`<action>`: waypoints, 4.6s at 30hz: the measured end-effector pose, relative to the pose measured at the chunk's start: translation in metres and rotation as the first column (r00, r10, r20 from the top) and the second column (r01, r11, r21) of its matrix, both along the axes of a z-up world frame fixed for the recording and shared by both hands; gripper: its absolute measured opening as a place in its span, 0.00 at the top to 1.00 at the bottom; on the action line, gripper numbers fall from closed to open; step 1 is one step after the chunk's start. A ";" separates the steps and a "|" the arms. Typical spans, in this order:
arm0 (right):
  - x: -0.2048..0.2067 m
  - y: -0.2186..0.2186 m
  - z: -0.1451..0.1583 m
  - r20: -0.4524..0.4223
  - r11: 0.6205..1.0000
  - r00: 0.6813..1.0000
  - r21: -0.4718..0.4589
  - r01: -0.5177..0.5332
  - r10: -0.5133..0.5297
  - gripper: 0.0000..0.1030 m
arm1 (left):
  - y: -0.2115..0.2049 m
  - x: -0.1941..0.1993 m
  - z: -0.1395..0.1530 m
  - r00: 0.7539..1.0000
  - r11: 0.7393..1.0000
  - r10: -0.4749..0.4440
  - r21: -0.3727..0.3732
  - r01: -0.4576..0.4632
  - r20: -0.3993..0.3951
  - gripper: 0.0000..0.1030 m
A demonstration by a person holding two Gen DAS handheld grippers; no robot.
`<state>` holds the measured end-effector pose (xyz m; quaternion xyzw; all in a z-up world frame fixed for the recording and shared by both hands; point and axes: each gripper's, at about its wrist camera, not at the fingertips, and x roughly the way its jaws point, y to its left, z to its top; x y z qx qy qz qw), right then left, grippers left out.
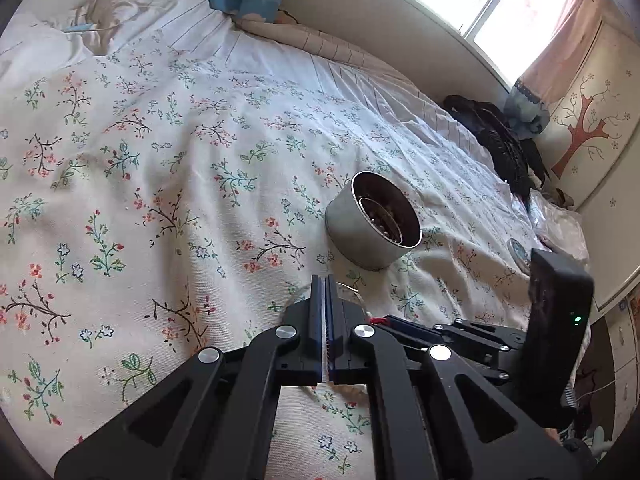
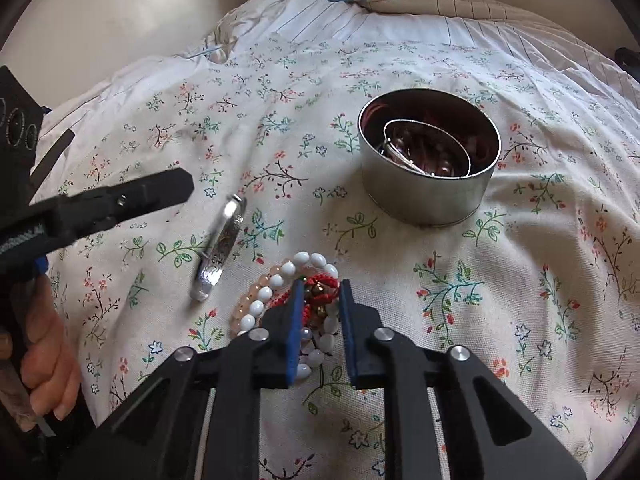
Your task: Organize jewelry
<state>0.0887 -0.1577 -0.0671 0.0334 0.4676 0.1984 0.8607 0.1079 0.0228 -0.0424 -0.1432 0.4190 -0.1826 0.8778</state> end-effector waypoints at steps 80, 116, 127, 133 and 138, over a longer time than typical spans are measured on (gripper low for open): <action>0.003 -0.106 0.068 0.177 0.802 0.950 0.588 0.107 -0.256 0.91 | -0.093 0.011 0.028 0.977 0.954 -0.080 0.299 0.018 0.196 0.96; 0.090 -0.110 0.022 0.063 0.816 0.949 0.529 0.232 -0.310 0.35 | -0.124 0.095 -0.006 0.994 0.959 -0.054 0.283 0.026 0.094 0.93; 0.084 -0.124 0.022 0.039 0.788 0.933 0.549 0.278 -0.357 0.35 | -0.105 0.092 0.003 0.995 0.968 -0.011 0.251 -0.015 0.103 0.91; 0.073 -0.130 0.019 -0.002 0.783 0.926 0.532 0.321 -0.378 0.33 | -0.092 0.087 0.001 0.996 0.968 0.016 0.250 -0.037 0.086 0.79; 0.052 -0.128 0.016 -0.043 0.814 0.924 0.457 0.357 -0.381 0.33 | -0.080 0.073 -0.005 0.999 0.963 -0.013 0.270 0.000 0.048 0.70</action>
